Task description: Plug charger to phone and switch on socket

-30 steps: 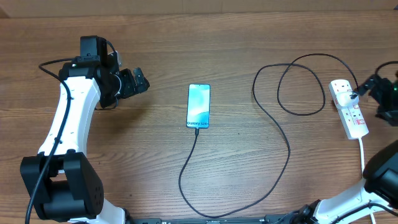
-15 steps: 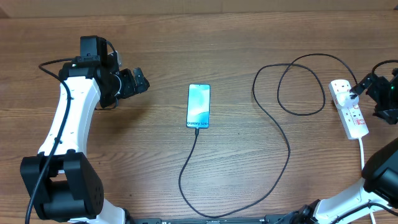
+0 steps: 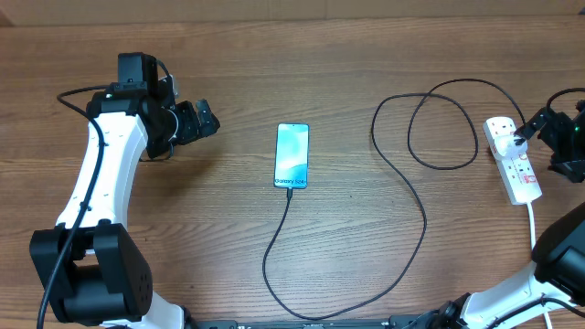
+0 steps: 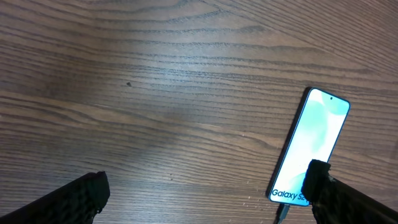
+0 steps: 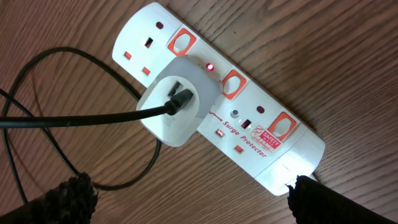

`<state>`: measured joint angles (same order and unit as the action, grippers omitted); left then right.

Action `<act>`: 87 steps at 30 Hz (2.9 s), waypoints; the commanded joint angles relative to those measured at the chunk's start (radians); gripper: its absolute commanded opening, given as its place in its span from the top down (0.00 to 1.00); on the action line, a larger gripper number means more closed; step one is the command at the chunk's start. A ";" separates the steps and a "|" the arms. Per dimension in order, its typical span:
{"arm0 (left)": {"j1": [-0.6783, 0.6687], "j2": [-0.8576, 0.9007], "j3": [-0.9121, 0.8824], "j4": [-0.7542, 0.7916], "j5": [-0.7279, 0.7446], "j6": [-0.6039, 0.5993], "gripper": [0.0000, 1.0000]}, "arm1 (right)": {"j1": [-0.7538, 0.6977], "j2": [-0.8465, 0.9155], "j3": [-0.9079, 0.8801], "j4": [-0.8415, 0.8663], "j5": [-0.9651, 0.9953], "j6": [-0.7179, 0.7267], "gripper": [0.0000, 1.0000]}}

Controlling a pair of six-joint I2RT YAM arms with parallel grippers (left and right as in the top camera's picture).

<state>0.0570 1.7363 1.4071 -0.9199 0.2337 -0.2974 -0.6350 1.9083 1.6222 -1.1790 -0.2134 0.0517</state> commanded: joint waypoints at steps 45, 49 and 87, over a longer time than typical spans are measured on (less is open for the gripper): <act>-0.098 -0.623 -0.019 0.001 -0.008 -0.002 0.01 | 0.001 -0.019 0.015 0.003 -0.005 -0.003 0.00; -0.098 -0.660 -0.124 0.001 -0.008 -0.002 0.00 | 0.001 -0.019 0.015 0.003 -0.005 -0.003 0.00; -0.097 -1.733 -1.360 1.109 -0.043 -0.026 0.01 | 0.001 -0.019 0.015 0.003 -0.005 -0.003 0.00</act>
<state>-0.0334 0.0429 0.1013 0.1501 0.2043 -0.3161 -0.6350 1.9083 1.6222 -1.1786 -0.2134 0.0521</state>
